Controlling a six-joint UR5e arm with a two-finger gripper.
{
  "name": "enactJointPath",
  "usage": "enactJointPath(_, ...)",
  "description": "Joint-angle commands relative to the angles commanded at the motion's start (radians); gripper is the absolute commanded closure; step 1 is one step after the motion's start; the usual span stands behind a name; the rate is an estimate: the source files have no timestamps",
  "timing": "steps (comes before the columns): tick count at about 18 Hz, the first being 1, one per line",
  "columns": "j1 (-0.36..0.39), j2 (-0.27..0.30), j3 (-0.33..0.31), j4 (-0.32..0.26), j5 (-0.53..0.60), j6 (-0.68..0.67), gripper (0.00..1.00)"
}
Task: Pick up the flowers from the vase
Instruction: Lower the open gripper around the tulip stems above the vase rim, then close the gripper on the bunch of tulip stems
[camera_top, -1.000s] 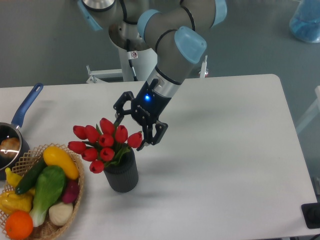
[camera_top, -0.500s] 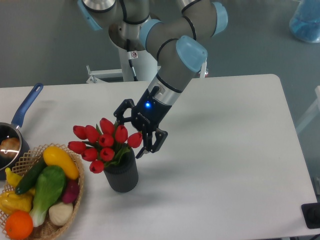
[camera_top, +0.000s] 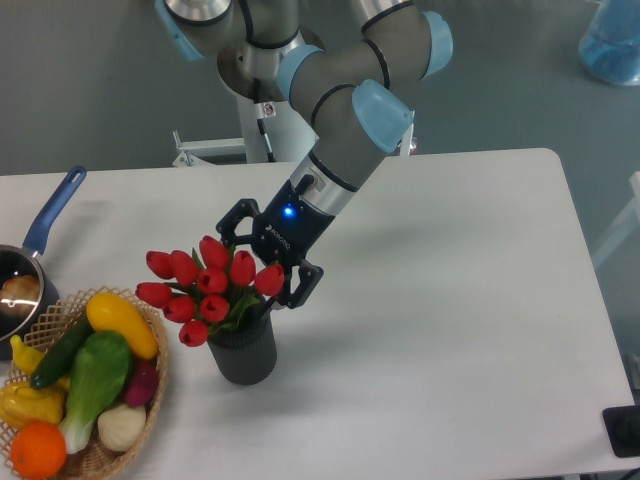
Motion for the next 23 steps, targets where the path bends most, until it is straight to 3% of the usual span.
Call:
enactJointPath(17, 0.003, -0.037, -0.006, 0.002, -0.135, 0.028, 0.00)
enactJointPath(18, 0.003, -0.037, -0.006, 0.000, -0.137, 0.028, 0.02)
enactJointPath(23, 0.008, -0.037, -0.006, -0.002, -0.138, 0.021, 0.35)
